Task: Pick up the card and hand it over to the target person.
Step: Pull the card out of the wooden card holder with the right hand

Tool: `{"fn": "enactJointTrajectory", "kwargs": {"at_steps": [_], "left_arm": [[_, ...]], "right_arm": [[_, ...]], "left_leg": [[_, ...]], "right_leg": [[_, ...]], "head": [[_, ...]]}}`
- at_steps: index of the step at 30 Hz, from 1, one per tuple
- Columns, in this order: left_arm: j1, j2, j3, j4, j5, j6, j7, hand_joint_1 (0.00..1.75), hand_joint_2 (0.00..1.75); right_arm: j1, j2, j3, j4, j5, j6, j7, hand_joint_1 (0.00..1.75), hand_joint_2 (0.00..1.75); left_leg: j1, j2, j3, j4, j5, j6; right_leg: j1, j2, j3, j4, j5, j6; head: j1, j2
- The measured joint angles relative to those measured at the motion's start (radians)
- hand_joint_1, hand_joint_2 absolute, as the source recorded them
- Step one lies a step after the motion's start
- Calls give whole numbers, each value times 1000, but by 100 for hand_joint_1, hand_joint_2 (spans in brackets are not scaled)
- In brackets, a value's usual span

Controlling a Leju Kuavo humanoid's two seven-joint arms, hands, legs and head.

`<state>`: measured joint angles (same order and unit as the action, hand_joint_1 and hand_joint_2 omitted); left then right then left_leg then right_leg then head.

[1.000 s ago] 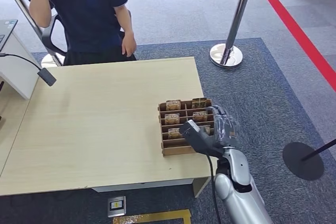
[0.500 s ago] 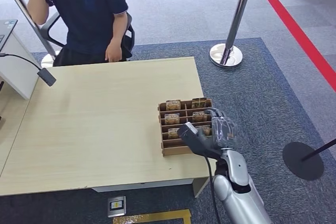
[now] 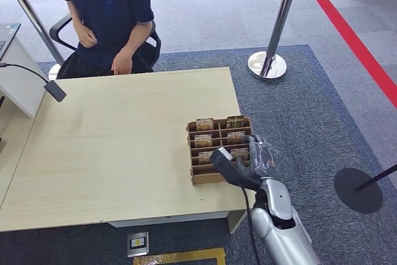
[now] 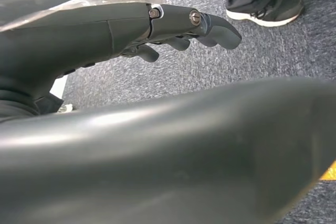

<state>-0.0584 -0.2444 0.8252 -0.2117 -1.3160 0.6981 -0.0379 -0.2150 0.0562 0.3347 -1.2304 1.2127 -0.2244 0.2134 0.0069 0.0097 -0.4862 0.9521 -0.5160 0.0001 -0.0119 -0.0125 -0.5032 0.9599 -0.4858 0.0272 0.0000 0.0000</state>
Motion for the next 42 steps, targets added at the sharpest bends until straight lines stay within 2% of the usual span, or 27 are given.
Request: {"fn": "enactJointTrajectory", "kwargs": {"at_steps": [13,21,29,37,42], "left_arm": [[1,-5,12,-7,5,0,3,0,0],[1,-7,21,-12,5,0,3,0,0],[2,-8,26,-15,5,0,-1,0,0],[-3,11,30,13,9,-2,-8,0,0],[-3,10,31,13,9,0,-8,0,0]], "right_arm": [[-14,16,24,16,6,17,-4,71,175],[-23,19,32,18,7,24,-5,88,175],[-26,19,33,21,7,26,-5,82,175],[-28,23,35,13,6,29,-5,79,175],[-19,14,32,-5,6,25,-6,82,175]], "left_leg": [[0,0,-1,0,0,0],[0,0,0,0,0,0],[0,-1,0,0,0,0],[0,0,0,0,0,0],[0,-1,1,0,0,0]], "right_leg": [[0,0,-1,0,0,0],[0,0,0,0,0,0],[1,-1,0,0,0,0],[1,0,0,0,0,0],[1,-1,1,0,-1,0]], "head": [[0,0],[0,0],[0,0],[0,0],[0,0]]}}
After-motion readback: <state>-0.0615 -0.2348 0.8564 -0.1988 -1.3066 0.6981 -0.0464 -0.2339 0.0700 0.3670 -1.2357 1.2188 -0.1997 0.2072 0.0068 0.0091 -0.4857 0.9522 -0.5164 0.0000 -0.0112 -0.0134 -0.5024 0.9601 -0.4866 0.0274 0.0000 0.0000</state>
